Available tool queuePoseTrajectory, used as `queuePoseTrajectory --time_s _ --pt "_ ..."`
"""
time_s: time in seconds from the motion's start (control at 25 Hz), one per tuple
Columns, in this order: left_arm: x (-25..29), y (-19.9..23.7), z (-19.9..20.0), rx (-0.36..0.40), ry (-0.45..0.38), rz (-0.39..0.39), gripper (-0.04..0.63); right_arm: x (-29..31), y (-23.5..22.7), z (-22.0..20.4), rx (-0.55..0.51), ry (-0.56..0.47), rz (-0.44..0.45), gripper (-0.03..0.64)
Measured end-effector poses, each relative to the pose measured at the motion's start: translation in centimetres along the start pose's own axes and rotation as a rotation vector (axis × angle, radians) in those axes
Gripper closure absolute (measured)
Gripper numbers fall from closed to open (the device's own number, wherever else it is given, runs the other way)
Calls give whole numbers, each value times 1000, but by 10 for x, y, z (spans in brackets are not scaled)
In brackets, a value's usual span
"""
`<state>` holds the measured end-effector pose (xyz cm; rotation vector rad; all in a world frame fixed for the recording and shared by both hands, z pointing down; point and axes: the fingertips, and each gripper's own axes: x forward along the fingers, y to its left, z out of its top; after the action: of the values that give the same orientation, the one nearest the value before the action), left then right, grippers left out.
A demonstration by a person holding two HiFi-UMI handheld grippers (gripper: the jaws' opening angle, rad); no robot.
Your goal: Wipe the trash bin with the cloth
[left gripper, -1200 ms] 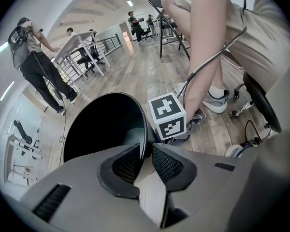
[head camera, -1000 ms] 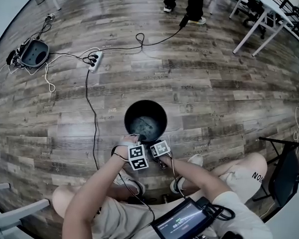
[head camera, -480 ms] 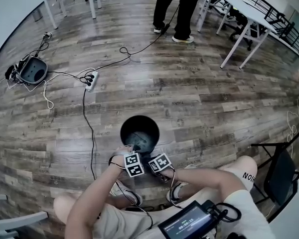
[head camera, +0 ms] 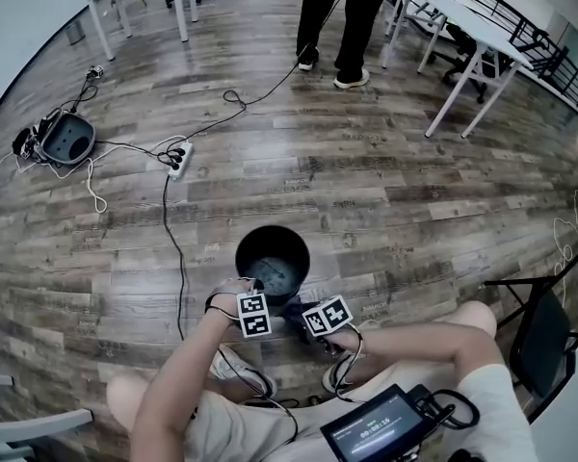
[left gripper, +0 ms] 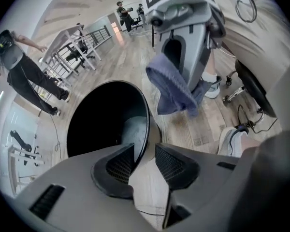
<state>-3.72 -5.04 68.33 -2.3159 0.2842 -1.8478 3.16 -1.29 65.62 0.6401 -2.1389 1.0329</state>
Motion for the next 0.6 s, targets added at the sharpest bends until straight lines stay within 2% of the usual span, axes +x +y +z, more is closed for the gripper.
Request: queuePoseTrajectory --time_s 0.28,0.44,0.6 --pt "11 5 -8 43 30 71 465 -25 23 15 46 -54 36 537" --pt "12 5 -8 35 43 66 465 -35 34 27 65 -97 62 537" --pt "12 5 -7 -15 44 44 459 -44 39 41 45 -135 60 537"
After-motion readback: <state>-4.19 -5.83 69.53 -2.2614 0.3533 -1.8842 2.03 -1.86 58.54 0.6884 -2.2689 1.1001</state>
